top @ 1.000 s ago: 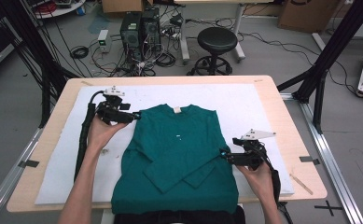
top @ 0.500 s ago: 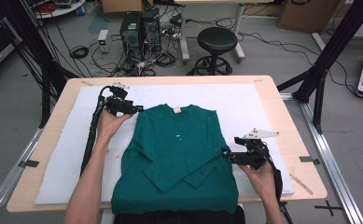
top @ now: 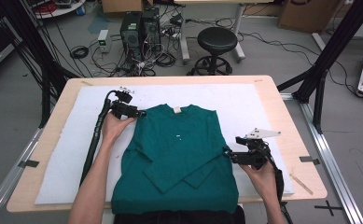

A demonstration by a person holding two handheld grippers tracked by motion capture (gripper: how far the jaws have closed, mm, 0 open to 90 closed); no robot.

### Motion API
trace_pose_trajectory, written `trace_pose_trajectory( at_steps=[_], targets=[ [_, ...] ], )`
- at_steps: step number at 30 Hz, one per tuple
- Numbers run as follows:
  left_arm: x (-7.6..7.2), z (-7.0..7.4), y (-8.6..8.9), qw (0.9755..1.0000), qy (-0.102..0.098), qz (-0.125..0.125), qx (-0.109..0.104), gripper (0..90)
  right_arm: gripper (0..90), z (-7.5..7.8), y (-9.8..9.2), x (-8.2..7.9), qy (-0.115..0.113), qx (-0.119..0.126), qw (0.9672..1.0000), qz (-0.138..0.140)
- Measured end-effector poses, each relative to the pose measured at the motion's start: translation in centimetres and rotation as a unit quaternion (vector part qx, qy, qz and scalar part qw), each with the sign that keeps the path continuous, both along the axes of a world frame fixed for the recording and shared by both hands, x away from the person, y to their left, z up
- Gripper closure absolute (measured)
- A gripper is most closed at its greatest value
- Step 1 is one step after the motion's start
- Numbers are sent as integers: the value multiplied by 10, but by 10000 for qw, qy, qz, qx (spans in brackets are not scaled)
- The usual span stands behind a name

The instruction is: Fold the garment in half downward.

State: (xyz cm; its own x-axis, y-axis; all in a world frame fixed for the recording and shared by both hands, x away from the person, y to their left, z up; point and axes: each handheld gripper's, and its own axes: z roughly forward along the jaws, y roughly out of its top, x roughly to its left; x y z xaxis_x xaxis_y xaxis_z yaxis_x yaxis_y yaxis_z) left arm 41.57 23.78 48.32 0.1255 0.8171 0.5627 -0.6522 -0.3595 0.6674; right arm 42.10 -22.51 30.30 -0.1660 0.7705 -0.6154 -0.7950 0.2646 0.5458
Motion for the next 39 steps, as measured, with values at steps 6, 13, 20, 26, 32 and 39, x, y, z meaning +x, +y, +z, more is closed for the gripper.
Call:
trace_pose_trajectory(
  at_steps=[6,13,20,26,32,39],
  targets=[
    [8,2,-3,10000,43,19,9,477,252,1,1,1,26,-12,10000,-9],
    [10,0,-6,9997,-63,199,80,528,253,1,1,1,15,10,10000,-20],
    [14,-7,-6,9990,-341,210,218,643,252,1,2,1,30,0,10000,-29],
    [17,-7,-2,9988,-365,-36,312,722,253,1,4,2,37,-37,10000,-47],
    [20,-7,1,9985,-331,-269,353,797,252,2,6,3,45,-71,9999,-54],
    [24,-7,6,9973,-311,-563,356,834,252,6,8,3,52,-58,10000,-26]
  ],
)
